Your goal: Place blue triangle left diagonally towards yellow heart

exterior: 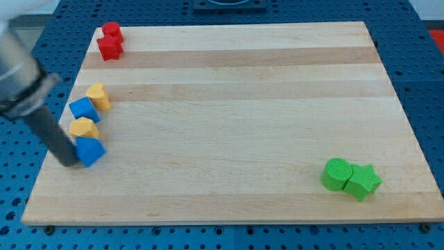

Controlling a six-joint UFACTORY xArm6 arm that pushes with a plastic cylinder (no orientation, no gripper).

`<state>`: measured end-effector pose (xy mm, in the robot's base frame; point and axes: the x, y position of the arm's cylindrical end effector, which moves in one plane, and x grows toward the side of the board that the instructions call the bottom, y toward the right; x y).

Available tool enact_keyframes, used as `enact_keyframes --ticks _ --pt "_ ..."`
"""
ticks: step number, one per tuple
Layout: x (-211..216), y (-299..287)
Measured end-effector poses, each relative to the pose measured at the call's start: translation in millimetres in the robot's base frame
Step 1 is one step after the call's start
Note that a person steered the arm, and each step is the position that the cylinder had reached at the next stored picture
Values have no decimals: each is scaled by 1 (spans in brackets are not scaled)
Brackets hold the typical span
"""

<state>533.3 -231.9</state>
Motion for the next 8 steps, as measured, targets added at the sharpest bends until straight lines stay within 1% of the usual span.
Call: enact_keyframes --ticks 1,2,3,4,5,6,7,8 --pt "1 70" --pt "-24 114" --pt "-16 75" --pt "38 56" --pt "35 20" --pt "-20 11" --pt "-34 46" --pt "-28 129"
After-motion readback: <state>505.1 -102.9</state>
